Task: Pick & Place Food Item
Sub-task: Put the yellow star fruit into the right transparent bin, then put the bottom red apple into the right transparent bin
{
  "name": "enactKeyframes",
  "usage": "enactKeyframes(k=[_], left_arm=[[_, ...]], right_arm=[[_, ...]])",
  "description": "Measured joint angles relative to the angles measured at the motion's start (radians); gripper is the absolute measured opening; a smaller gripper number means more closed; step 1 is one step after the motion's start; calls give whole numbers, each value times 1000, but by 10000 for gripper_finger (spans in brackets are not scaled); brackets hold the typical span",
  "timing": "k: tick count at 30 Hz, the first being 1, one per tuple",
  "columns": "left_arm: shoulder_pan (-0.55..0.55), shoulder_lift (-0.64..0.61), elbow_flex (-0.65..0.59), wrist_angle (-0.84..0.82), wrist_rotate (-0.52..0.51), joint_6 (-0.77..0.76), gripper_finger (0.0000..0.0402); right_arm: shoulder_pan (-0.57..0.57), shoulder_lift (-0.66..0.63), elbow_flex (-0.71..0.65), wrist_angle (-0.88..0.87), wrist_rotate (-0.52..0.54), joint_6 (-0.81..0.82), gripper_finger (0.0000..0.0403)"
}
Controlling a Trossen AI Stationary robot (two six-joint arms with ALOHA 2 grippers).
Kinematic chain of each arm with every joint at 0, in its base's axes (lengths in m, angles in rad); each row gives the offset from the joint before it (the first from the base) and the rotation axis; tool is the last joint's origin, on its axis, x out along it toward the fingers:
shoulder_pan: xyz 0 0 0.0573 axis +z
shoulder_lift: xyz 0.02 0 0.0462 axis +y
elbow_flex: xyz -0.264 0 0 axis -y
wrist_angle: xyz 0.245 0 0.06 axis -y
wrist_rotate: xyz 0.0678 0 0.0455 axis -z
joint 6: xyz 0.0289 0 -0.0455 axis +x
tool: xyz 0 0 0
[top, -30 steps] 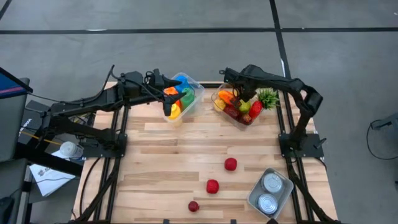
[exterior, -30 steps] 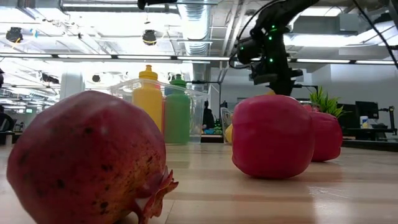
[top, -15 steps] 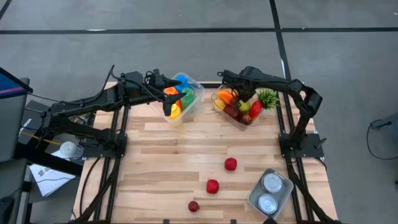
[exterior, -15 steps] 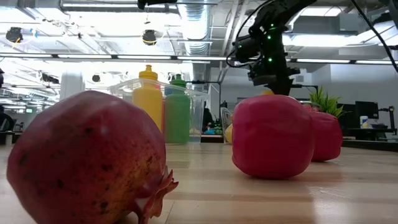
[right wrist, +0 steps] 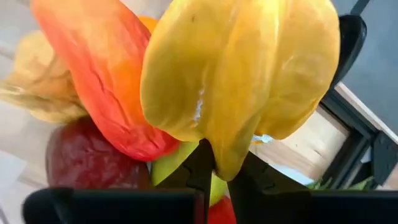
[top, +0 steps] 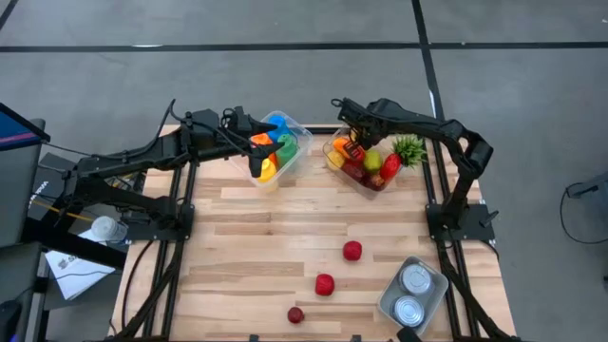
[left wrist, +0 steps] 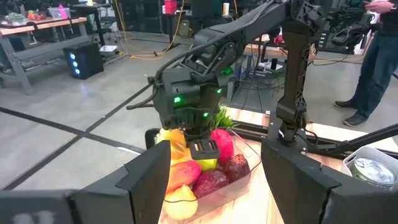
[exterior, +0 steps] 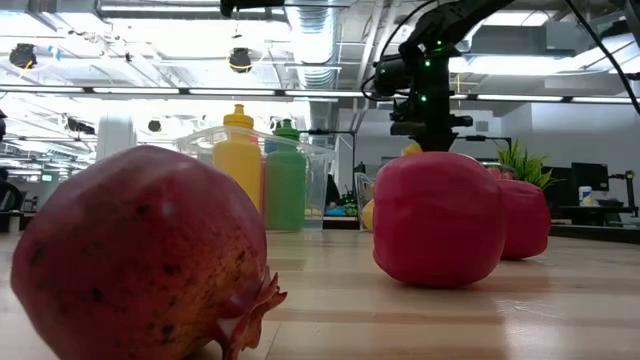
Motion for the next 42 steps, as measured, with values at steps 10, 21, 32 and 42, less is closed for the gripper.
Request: enactKeyframes(k=[10,21,32,42], left_arm=[[0,0,0,0,1,0,239],[0,0,0,0,5,0,239],[0,0,0,-73,228,-23,239],[-162,70,-62,7,305,39,239]], right_arm=[[3,0,0,-75,-2,-35,112],[33,-10,72,-53,-3,-74,260],[167,-124,343,-228,-27,-79,265],[476,-407,344,-320,-26,162,265]])
